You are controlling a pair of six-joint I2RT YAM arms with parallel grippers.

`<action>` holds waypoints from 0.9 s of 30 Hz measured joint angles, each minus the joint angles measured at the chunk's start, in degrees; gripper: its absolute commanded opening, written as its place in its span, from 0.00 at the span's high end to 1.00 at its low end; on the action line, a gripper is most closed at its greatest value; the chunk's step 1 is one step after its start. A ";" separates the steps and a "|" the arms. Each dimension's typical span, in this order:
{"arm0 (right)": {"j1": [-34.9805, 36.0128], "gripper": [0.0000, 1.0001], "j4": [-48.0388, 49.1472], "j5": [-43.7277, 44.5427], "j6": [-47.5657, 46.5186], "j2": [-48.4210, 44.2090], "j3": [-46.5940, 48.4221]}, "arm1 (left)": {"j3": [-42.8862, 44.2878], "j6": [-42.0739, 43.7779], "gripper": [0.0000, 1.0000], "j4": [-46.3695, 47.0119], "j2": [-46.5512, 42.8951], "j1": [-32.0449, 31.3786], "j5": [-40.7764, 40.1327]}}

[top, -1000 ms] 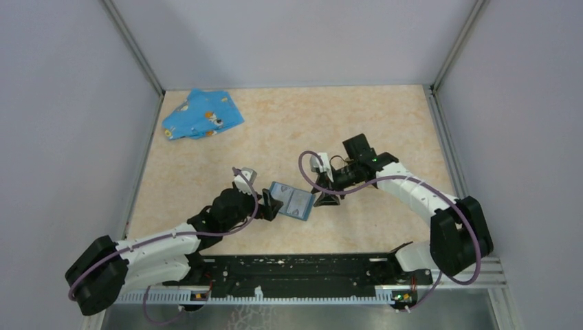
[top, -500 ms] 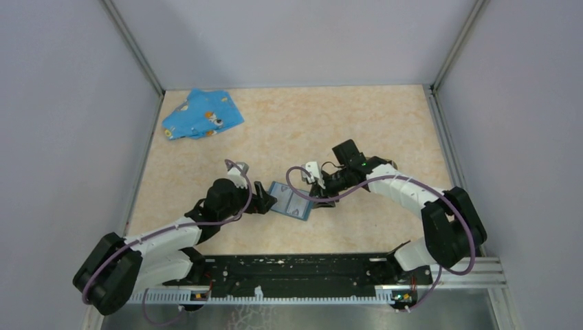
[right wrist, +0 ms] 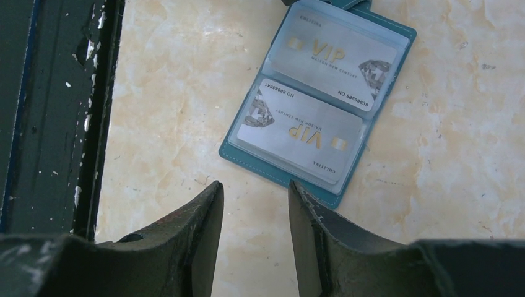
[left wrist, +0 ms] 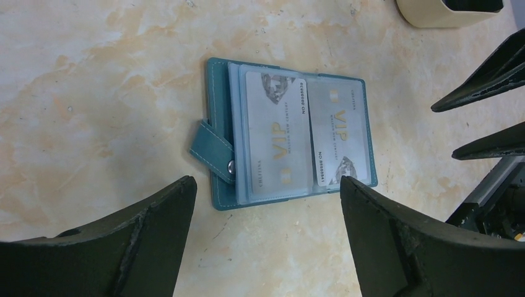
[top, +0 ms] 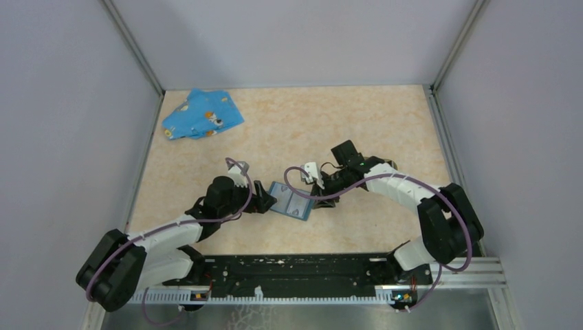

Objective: Put the credit cards into the card holder
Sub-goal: Insert the credit card into the card holder, then turn over the card slot in the card holder.

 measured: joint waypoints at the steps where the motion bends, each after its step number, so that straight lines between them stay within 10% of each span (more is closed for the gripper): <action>1: 0.00 0.58 0.00 0.07 0.11 0.13 0.00 | 0.17 0.07 0.10 0.02 0.17 0.00 0.09; 11: 0.11 0.62 0.76 1.05 1.40 0.79 0.00 | 1.05 1.18 0.12 0.02 1.07 0.28 0.85; 27: 0.48 0.65 2.89 2.99 6.91 3.93 0.09 | 7.30 2.95 0.42 0.02 10.01 1.01 4.37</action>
